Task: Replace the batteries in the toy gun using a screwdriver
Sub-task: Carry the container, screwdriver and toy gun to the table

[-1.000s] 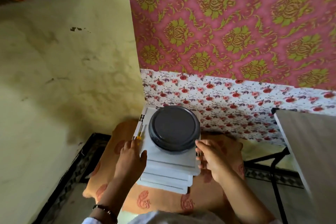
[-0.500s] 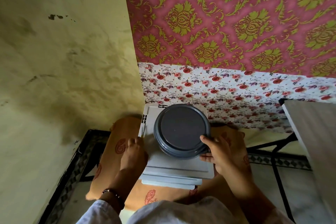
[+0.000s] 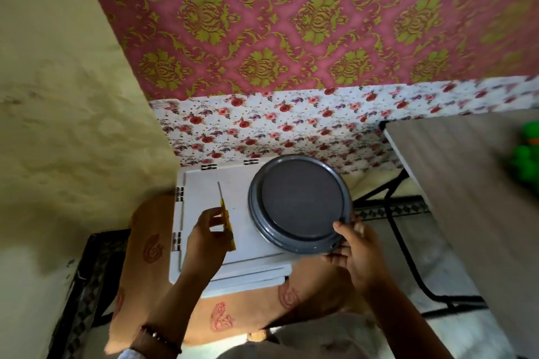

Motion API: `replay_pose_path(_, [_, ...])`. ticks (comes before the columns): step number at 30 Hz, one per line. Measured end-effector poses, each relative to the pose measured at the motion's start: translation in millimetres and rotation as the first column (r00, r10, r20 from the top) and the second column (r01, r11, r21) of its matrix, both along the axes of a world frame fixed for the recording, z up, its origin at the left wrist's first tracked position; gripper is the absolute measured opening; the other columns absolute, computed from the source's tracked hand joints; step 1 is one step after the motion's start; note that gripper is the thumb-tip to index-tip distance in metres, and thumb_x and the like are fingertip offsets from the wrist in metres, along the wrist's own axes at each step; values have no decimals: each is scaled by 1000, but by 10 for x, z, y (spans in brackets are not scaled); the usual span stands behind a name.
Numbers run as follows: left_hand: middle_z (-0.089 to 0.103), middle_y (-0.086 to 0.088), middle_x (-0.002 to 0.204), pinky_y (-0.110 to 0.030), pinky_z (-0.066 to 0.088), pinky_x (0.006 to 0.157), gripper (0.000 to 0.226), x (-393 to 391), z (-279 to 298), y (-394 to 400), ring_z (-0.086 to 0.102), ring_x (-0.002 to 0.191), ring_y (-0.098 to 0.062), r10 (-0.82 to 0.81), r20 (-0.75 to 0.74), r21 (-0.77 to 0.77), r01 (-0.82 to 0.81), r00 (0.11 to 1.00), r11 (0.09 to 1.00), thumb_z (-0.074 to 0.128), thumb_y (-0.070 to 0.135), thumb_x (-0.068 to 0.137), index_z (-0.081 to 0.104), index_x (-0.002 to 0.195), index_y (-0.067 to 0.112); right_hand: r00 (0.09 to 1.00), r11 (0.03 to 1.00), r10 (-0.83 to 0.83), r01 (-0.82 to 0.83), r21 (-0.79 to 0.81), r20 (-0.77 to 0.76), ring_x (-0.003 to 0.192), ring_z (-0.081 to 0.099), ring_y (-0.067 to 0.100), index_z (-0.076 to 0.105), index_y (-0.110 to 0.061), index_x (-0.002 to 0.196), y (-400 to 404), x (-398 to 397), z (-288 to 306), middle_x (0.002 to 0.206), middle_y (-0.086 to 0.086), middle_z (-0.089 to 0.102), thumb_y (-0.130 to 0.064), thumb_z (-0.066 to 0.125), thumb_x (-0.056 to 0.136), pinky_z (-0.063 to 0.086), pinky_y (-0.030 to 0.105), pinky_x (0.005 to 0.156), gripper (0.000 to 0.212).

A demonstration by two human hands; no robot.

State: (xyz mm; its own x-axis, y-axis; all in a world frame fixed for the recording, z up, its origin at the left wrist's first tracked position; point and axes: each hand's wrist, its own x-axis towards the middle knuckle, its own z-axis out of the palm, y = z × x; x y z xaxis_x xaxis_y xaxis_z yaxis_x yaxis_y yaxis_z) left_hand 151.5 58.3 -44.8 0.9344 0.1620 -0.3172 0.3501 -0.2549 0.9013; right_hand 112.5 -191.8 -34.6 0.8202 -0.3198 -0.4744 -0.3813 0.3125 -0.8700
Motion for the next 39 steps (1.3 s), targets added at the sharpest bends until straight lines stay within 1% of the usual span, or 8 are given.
replay_pose_path(6, [62, -10, 103, -48, 58, 71, 39, -159, 191, -705, 65, 75, -34, -150, 21, -91, 151, 989, 984, 53, -12, 87, 56, 109, 20, 985, 987, -161, 160, 7, 63, 56, 60, 27, 43, -8, 75, -730, -526, 177, 70, 11, 55, -7, 56, 89, 50, 33, 48, 19])
replay_pose_path(10, [65, -11, 100, -48, 58, 72, 34, -362, 286, -1281, 65, 85, -34, -240, 65, -88, 245, 969, 966, 58, -10, 85, 60, 108, 15, 969, 978, -207, 209, 4, 133, 64, 64, 28, 49, -2, 87, -1306, -976, 331, 80, 15, 57, -6, 54, 89, 54, 34, 49, 6])
replay_pose_path(13, [68, -9, 88, -33, 58, 61, 33, -580, 369, -1748, 65, 69, -13, -294, 104, -50, 301, 950, 952, 55, -10, 84, 62, 106, 14, 954, 961, -275, 275, 16, 117, 60, 65, 28, 49, -2, 93, -1731, -1307, 360, 79, 15, 57, -7, 53, 89, 55, 34, 47, 7])
replay_pose_path(15, [67, -17, 86, -23, 51, 48, 32, -759, 422, -2082, 60, 60, -15, -304, 116, -82, 314, 946, 946, 54, -12, 84, 62, 106, 11, 949, 955, -296, 298, 1, 105, 58, 64, 28, 48, -3, 90, -2033, -1551, 378, 79, 16, 56, -8, 54, 89, 53, 32, 44, 8])
replay_pose_path(20, [63, -16, 93, -43, 55, 68, 34, -1322, 408, -2809, 60, 81, -25, -295, 125, -227, 317, 947, 921, 62, -12, 81, 60, 102, 14, 941, 943, -331, 332, -4, 74, 66, 61, 35, 46, -6, 82, -2758, -2135, 393, 83, 16, 54, -9, 56, 89, 53, 36, 50, 13])
replay_pose_path(23, [61, -29, 103, -49, 55, 73, 31, -1562, 382, -3162, 59, 85, -30, -281, 100, -266, 298, 954, 917, 61, -14, 82, 62, 101, 9, 928, 930, -367, 368, -8, 70, 67, 60, 32, 43, -8, 80, -3084, -2381, 398, 79, 12, 53, -9, 56, 89, 53, 33, 47, 15])
replay_pose_path(28, [59, -27, 102, -26, 55, 56, 32, -1768, 426, -3578, 57, 84, -29, -267, 81, -282, 279, 960, 918, 55, -18, 83, 57, 110, 0, 912, 913, -407, 406, 27, 47, 69, 62, 28, 50, -9, 90, -3489, -2579, 398, 83, 11, 56, -11, 56, 90, 54, 33, 49, 6])
replay_pose_path(39, [62, -21, 104, -23, 56, 60, 30, -1308, 431, -4113, 60, 88, -30, -317, 72, -215, 325, 946, 921, 56, -10, 87, 58, 112, 6, 919, 920, -392, 391, 32, 26, 61, 62, 31, 46, -7, 85, -4002, -2208, 343, 84, 17, 53, -12, 56, 89, 54, 34, 48, 12])
